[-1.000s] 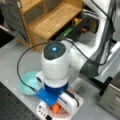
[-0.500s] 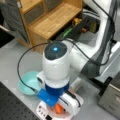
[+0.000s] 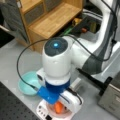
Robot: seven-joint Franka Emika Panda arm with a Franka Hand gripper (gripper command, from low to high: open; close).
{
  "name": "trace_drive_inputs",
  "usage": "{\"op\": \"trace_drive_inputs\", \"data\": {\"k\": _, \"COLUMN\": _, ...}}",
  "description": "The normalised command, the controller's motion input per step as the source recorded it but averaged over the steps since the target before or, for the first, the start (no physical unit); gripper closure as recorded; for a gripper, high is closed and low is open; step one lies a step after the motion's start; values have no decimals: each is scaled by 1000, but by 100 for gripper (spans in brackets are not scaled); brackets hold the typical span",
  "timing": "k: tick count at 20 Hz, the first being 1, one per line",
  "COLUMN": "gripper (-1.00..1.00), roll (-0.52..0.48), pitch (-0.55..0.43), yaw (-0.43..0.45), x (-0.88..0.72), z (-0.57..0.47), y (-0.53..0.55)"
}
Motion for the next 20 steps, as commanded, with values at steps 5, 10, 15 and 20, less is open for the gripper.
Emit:
{"op": "trace_drive_inputs", "data": {"k": 5, "gripper": -100, "roll": -30, "pitch": 124, "yaw": 119, "x": -8, "z": 164, "y": -165}}
{"op": "trace_drive_inputs", "data": {"k": 10, "gripper": -100, "roll": 35, "pitch": 92, "yaw": 144, "x": 13, "z": 119, "y": -369}}
{"op": "trace_drive_inputs", "data": {"k": 15, "gripper": -100, "roll": 115, "pitch": 71, "yaw": 128, "x": 11, "z": 79, "y": -360}}
{"op": "trace_drive_inputs", "data": {"k": 20, "gripper": -100, "roll": 174, "pitch": 82, "yaw": 109, "x": 6, "z": 68, "y": -488}}
